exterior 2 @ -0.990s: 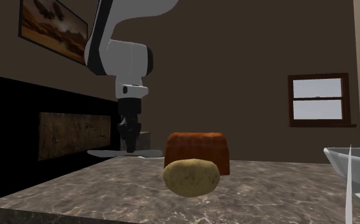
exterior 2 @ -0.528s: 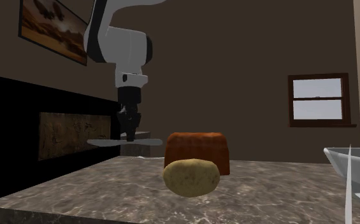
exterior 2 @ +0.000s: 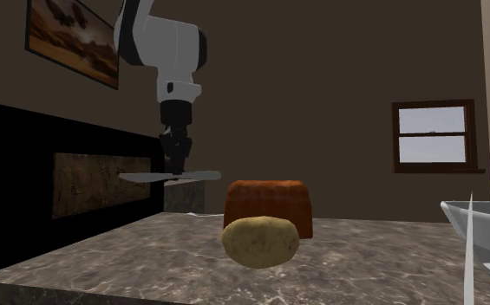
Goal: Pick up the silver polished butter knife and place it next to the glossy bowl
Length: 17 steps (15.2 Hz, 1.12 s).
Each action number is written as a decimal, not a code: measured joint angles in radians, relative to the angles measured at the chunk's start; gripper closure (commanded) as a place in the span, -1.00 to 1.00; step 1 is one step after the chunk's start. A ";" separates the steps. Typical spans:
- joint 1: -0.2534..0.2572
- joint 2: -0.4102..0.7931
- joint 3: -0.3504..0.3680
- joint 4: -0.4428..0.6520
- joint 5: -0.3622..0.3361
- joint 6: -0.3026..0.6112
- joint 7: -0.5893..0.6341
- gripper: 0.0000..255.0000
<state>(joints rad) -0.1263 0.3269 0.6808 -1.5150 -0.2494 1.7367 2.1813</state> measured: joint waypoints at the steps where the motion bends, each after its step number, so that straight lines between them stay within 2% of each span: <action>1: -0.001 -0.003 0.001 0.010 0.002 -0.012 -0.003 1.00; 7: 0.013 0.003 0.003 0.096 0.001 -0.092 -0.007 1.00; 13: -0.129 -0.202 -0.012 -0.125 0.125 -0.025 -0.147 1.00; 17: -0.200 -0.345 -0.054 -0.277 0.210 0.019 -0.269 1.00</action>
<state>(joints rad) -0.3261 -0.0182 0.6265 -1.7921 -0.0393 1.7562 1.9126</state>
